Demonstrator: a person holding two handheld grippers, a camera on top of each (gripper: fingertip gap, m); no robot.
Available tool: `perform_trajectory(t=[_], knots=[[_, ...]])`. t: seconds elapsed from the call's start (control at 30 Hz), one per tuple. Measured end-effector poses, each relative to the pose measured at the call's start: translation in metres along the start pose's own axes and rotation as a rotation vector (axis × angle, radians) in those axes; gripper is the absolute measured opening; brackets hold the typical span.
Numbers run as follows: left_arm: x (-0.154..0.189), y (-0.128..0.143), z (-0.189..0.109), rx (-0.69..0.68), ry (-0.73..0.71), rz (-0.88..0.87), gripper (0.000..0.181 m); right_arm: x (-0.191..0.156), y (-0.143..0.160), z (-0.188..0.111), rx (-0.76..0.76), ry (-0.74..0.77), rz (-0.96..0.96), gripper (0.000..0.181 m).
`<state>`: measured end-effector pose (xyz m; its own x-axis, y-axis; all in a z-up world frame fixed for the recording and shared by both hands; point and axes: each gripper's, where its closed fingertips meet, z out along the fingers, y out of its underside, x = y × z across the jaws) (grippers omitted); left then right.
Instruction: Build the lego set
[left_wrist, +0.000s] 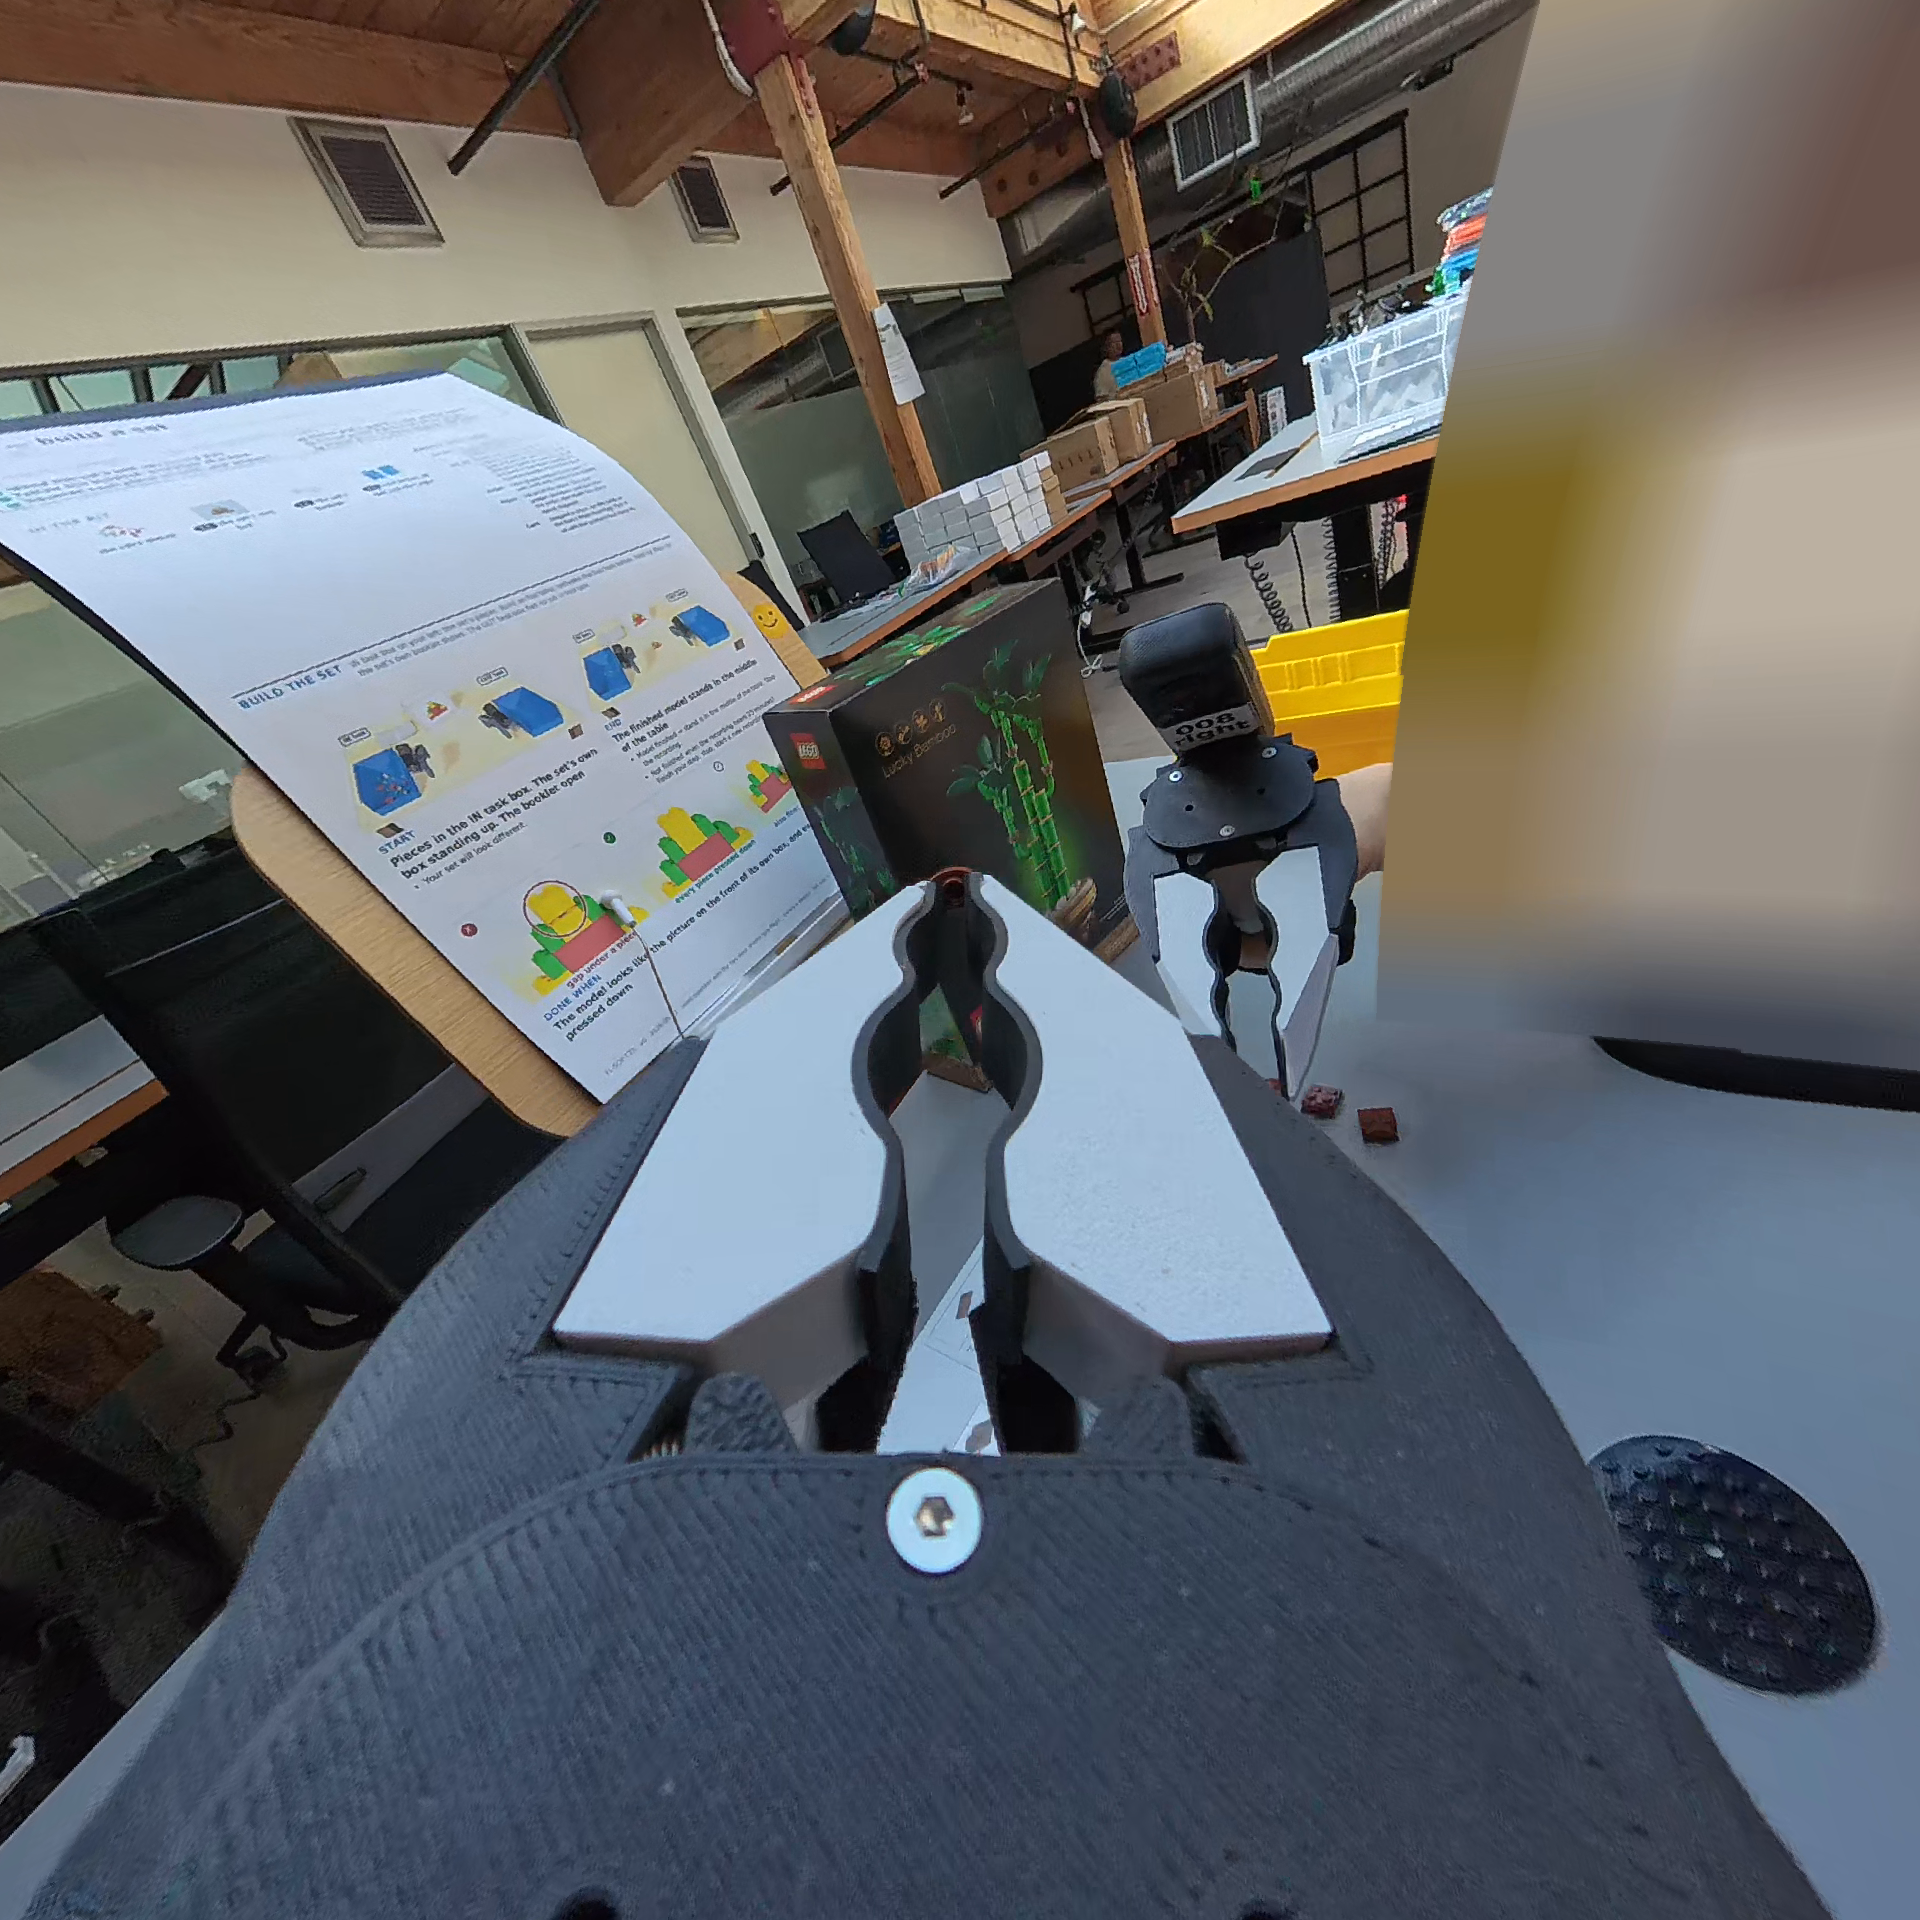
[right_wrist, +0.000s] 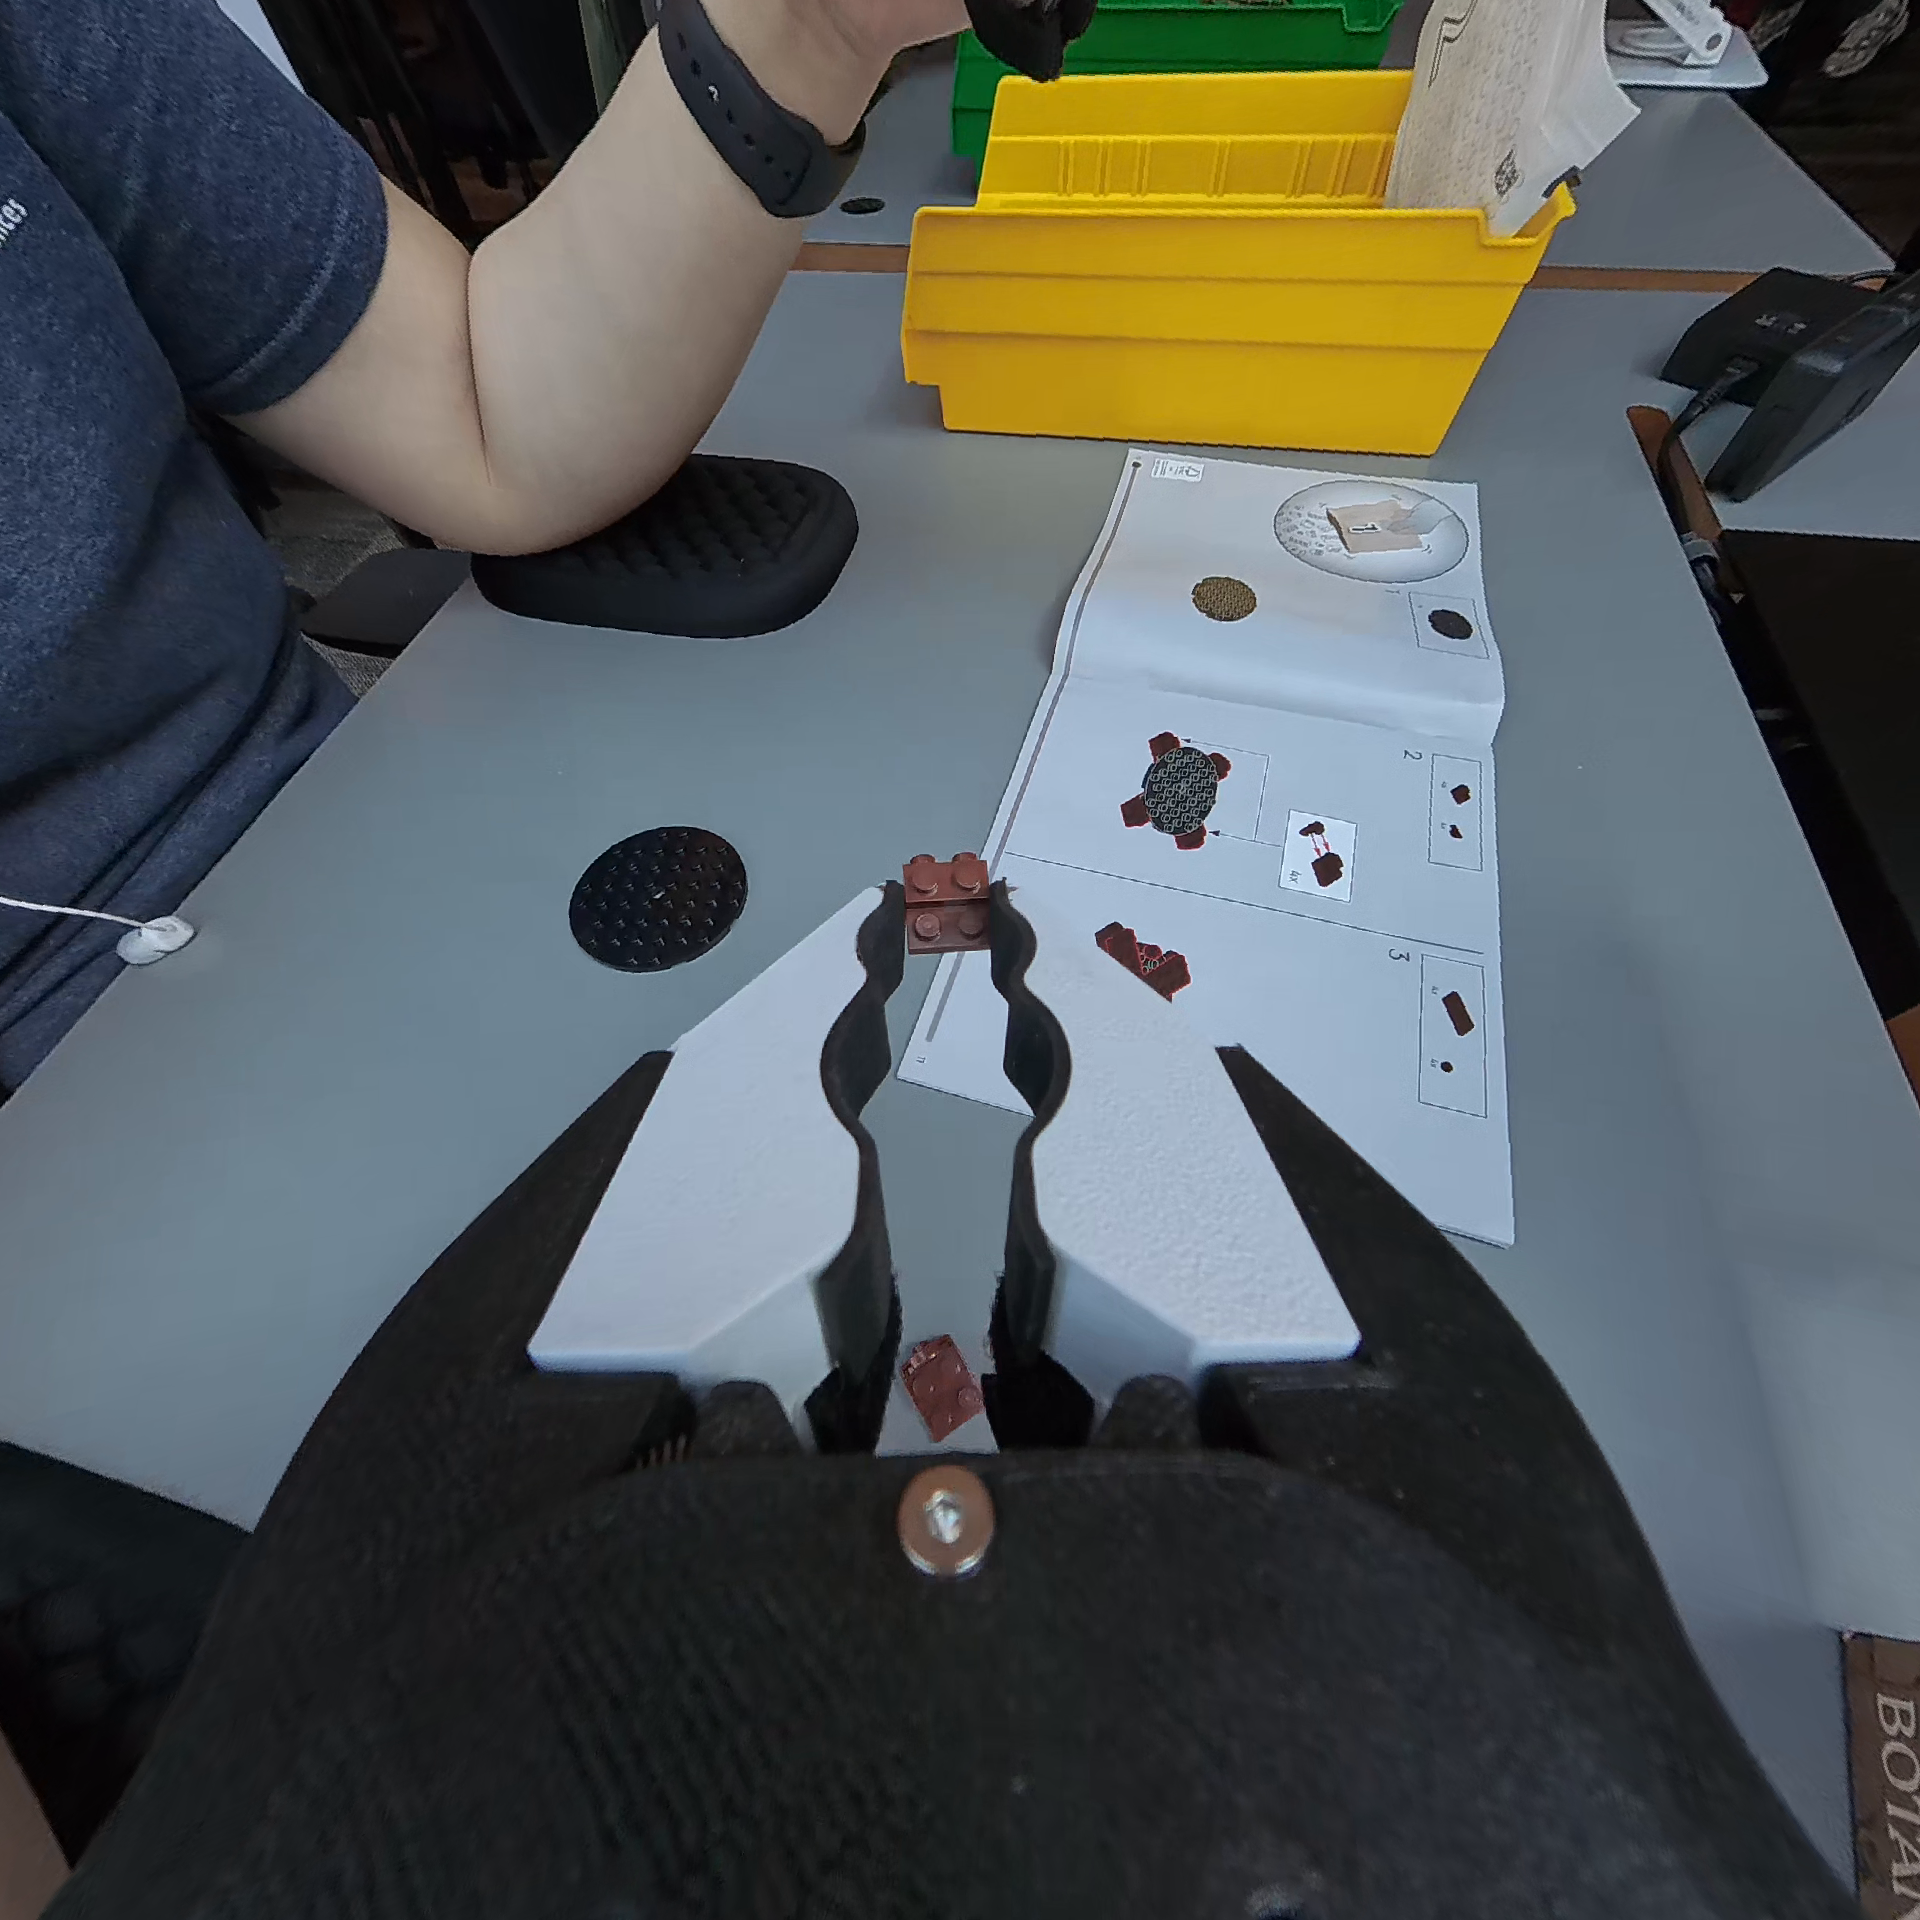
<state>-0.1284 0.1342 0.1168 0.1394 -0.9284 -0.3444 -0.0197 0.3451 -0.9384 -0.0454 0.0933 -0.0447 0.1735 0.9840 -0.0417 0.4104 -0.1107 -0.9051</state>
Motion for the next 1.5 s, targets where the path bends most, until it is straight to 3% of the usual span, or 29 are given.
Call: perform_trajectory(t=[0.2, 0.6, 1.0, 1.23, 1.37, 1.5], knots=[[-0.007, 0.032, 0.011, -0.152, -0.050, 0.049, 0.001, 0.009, 0.011, -0.002, -0.004, 0.020, 0.049, 0.015], [0.000, 0.055, 0.026, -0.242, -0.024, 0.048, 0.002, 0.013, 0.009, -0.006, 0.005, 0.046, 0.053, 0.015], [0.000, 0.055, 0.026, -0.259, -0.021, 0.019, 0.002, 0.016, 0.012, -0.008, -0.002, 0.056, 0.060, 0.015], [-0.009, 0.057, 0.028, -0.345, -0.126, 0.035, 0.002, 0.017, 0.008, -0.010, -0.001, 0.077, 0.044, 0.015], [0.007, 0.050, 0.035, -0.326, -0.066, 0.019, 0.002, 0.015, 0.001, -0.011, 0.013, 0.080, 0.025, 0.015], [0.031, 0.018, 0.037, -0.132, 0.117, -0.207, 0.002, 0.011, -0.007, -0.012, 0.021, 0.078, 0.000, 0.015]])
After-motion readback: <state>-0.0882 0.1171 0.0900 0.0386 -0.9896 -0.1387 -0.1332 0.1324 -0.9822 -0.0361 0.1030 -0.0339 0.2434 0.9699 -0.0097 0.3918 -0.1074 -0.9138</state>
